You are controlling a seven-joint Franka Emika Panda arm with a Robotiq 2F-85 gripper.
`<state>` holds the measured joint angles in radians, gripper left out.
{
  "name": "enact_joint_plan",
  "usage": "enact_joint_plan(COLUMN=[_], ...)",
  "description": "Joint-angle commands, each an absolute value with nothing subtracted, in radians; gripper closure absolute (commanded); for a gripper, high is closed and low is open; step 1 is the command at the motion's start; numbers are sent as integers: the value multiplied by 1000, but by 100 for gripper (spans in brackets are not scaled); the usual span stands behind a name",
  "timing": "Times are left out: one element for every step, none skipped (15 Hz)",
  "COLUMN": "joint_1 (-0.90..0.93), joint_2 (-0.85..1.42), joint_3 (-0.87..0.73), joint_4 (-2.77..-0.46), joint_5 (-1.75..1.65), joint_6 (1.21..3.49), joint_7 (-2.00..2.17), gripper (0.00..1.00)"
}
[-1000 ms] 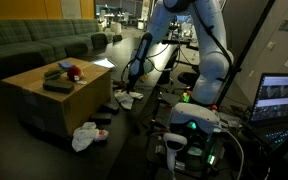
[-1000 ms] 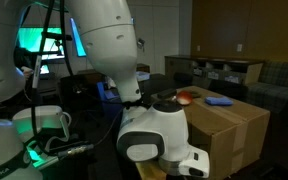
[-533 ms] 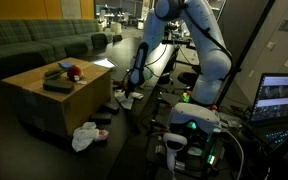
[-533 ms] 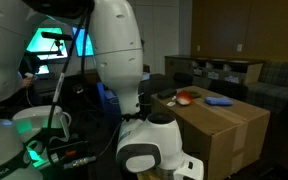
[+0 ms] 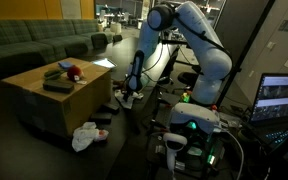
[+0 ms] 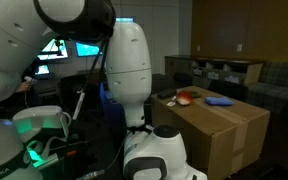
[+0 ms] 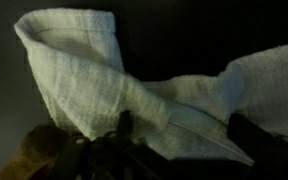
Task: Remove the brown toy from the box and replace it with the towel, remove the blue object from the box and replace it with the gray duster and remove the orange plush toy from the box and replace it with the duster, remove the duster and replace it with the plastic bag
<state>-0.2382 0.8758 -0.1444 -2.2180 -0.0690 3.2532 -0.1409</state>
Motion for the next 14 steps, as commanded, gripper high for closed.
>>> enact_joint_plan(joint_1=[-205,-204,-199,-208,-208,-229,-232,-249,-260,-274,-286,-296,-312,-334], joint_2=[939,940,942,936,931,914,906,882,872,854,834,812,787,756], joint_3=[-181,-185,-192,-186,-187,-169,-166,-150,-139,-125,-113,-102,-86,-64], joint_4=[-2158,-2155,-2152,-2155,-2159,-2170,-2176,-2195,-2203,-2215,-2229,-2247,-2264,-2286], joint_5=[-51,-51,-50,-54,-55,-65,-68,-79,-85,-93,-101,-109,-117,-127], joint_6=[3279,3276,3270,3261,3258,3245,3238,3224,3215,3199,3181,3162,3138,3112], joint_7=[-105,-102,-98,-100,-100,-109,-112,-124,-131,-140,-149,-161,-178,-199], gripper=[0,0,3,17,27,29,36,46,53,60,69,75,82,91])
